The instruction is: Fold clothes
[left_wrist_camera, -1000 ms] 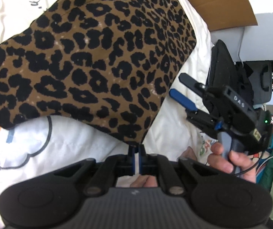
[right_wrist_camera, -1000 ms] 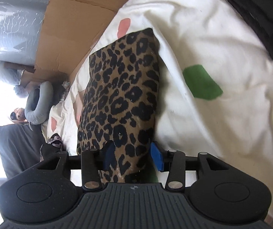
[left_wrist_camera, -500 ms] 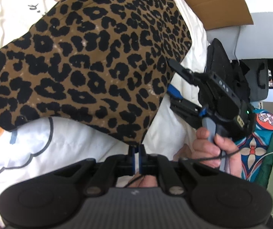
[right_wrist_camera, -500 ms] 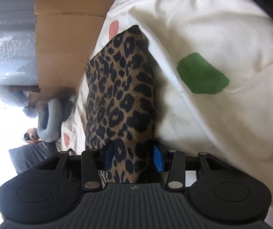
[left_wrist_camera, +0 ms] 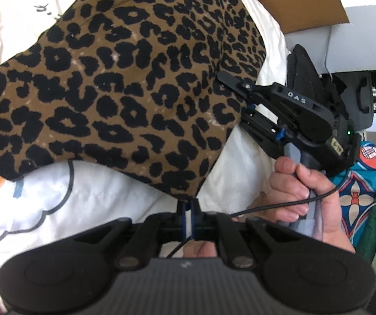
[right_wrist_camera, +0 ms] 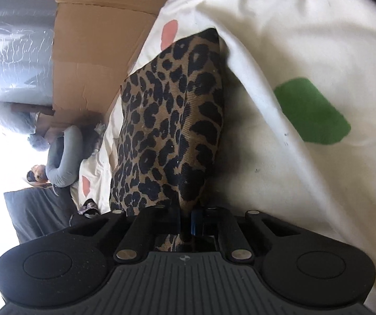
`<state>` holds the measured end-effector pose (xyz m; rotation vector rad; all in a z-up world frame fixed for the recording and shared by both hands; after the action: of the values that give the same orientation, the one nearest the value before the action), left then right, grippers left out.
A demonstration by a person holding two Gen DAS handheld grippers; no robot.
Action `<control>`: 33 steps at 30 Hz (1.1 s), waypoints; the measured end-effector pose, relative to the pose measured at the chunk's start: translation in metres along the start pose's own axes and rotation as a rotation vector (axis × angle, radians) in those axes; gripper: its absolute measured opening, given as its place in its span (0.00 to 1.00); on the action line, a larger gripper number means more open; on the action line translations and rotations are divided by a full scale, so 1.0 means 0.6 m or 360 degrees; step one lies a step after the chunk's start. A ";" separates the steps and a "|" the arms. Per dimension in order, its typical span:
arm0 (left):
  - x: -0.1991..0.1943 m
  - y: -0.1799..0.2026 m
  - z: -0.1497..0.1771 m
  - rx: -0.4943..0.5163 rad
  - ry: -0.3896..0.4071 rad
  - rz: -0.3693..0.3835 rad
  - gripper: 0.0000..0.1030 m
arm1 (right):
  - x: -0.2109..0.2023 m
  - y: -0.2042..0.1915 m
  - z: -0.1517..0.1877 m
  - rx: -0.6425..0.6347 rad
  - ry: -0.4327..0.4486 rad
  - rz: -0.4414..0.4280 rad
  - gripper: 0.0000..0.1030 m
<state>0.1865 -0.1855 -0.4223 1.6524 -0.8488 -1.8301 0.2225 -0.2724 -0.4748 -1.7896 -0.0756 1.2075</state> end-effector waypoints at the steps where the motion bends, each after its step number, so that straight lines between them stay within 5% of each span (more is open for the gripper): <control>1: 0.001 0.001 0.001 0.0002 -0.0003 0.0003 0.03 | -0.004 -0.001 0.000 -0.0008 0.0004 0.0009 0.04; 10: 0.011 0.017 0.015 0.0035 -0.0060 0.0047 0.03 | -0.029 -0.009 -0.006 -0.0078 0.0014 0.0089 0.04; 17: 0.010 0.014 0.005 0.0171 -0.0180 -0.0182 0.10 | -0.018 0.000 -0.003 -0.0050 -0.0026 0.0092 0.16; 21: 0.000 0.025 0.000 0.0241 -0.0197 -0.0214 0.10 | -0.018 0.001 -0.003 -0.0059 -0.0034 0.0099 0.17; 28: -0.037 0.050 -0.038 0.0371 -0.0110 -0.0260 0.11 | -0.021 0.001 0.003 -0.0086 -0.0041 0.0105 0.32; 33: -0.065 0.061 -0.105 0.0417 0.0085 -0.0319 0.14 | -0.024 -0.001 0.008 -0.0130 -0.0050 0.0120 0.32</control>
<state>0.2526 -0.1874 -0.3722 2.0044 -0.9636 -1.8588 0.2119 -0.2761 -0.4649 -1.8589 -0.0772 1.3025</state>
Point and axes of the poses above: each gripper's, at about its wrist camera, not at the fingertips, and x roughly the way its jaws point, y to its right, z to its underside, the point moved 6 cm from there along x, roughly the way its jaws point, and after that the axes turned 10 degrees about z, right-handed, at the moved point
